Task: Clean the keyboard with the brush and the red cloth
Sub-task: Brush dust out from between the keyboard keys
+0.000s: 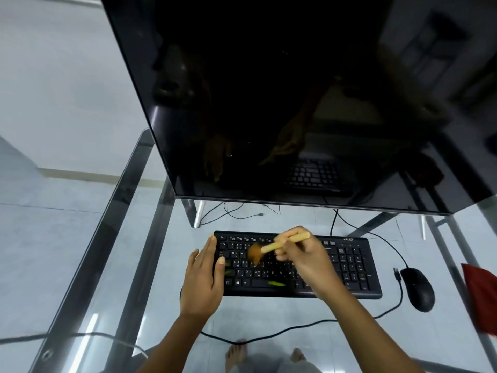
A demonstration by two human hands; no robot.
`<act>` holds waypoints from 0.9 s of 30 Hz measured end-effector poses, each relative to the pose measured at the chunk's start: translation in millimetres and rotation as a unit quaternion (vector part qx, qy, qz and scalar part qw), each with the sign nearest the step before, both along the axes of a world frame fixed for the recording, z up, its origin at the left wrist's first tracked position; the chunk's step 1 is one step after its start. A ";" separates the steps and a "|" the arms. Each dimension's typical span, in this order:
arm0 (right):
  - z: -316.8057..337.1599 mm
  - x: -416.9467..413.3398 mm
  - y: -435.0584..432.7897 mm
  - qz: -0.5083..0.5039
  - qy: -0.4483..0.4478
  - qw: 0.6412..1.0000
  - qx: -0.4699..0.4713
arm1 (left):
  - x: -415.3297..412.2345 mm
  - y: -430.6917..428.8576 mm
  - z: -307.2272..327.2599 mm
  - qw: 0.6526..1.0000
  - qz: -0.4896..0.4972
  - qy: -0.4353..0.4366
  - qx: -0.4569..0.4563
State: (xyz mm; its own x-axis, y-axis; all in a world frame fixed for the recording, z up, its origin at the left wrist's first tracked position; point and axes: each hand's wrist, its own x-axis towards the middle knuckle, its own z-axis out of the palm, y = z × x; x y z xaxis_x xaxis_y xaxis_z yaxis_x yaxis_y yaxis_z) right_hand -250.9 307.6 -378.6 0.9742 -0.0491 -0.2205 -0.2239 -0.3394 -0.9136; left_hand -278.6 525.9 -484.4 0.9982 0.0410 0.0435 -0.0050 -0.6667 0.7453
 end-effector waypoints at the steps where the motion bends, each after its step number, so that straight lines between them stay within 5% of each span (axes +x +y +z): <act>1: -0.4 -0.9 7.2 0.050 0.037 0.998 0.003 | -0.4 3.2 -1.4 1.000 0.005 0.008 -0.003; 4: -6.1 -0.8 15.0 0.030 -0.052 0.990 -0.127 | -6.8 7.7 -5.2 1.000 0.011 0.023 -0.008; 6: -5.3 3.5 14.6 -0.029 -0.105 0.987 -0.117 | -4.8 2.8 -2.7 0.999 0.006 0.023 -0.021; 9: -1.2 14.3 27.0 0.055 -0.005 0.996 -0.067 | 0.3 0.8 2.5 0.999 0.017 0.028 -0.035; 13: 0.6 21.6 41.3 0.012 -0.104 0.985 -0.134 | -6.3 5.8 0.2 0.998 0.020 0.035 -0.038; 17: 3.0 29.8 59.0 0.083 0.006 0.995 -0.063 | -1.1 6.6 2.1 0.997 0.030 0.045 -0.048; 21: -1.2 28.3 72.2 0.036 -0.118 0.983 -0.140 | -7.4 9.7 3.0 0.998 0.027 0.032 -0.050; 24: 0.1 33.3 78.1 0.073 -0.055 0.994 -0.052 | -3.3 6.9 4.0 0.996 0.034 0.051 -0.061; 27: -7.5 30.0 86.0 0.147 -0.057 0.978 -0.137 | -6.3 13.6 -2.7 0.996 0.043 0.055 -0.060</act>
